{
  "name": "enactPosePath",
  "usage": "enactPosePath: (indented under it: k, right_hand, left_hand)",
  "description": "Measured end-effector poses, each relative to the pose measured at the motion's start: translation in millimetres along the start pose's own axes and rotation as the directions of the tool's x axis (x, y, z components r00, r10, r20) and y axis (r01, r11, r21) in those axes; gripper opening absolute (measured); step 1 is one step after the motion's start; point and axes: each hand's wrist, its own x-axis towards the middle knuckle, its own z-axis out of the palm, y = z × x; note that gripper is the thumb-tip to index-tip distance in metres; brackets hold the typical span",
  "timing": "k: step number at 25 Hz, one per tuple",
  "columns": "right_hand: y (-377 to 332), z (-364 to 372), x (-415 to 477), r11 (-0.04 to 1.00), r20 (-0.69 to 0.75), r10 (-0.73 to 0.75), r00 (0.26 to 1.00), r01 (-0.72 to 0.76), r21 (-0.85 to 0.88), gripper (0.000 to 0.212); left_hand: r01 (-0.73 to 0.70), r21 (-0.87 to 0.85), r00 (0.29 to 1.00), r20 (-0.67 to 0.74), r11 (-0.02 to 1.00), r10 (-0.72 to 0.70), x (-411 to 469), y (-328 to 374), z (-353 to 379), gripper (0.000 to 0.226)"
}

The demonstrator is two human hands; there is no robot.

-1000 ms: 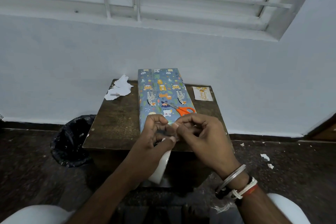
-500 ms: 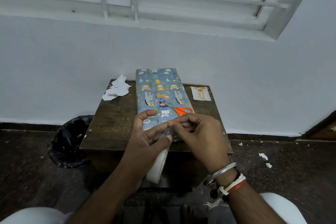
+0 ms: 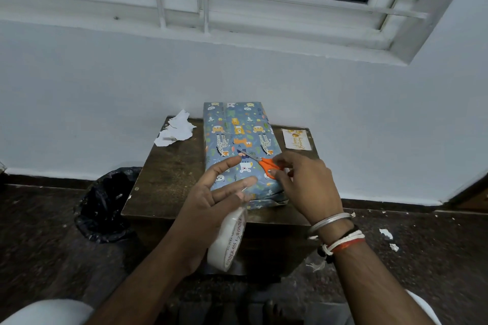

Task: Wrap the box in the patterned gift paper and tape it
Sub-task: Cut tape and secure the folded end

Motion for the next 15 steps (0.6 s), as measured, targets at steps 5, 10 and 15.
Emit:
enactPosePath:
  k: [5, 10, 15]
  right_hand:
    - [-5, -2, 15, 0.995, 0.094, -0.010, 0.996, 0.019, -0.102, 0.036]
    - [-11, -12, 6, 0.995, -0.007, -0.022, 1.000, 0.021, -0.094, 0.029]
    - [2, -38, -14, 0.864, 0.531, -0.139, 0.836, -0.159, 0.477, 0.026]
  left_hand:
    - [-0.018, 0.023, 0.997, 0.069, 1.000, 0.016, 2, 4, -7, 0.062]
    - [-0.002, 0.059, 0.994, 0.113, 0.998, -0.005, 2, 9, -14, 0.059]
    - [0.027, 0.024, 0.984, 0.173, 0.999, -0.031, 8, 6, -26, 0.051]
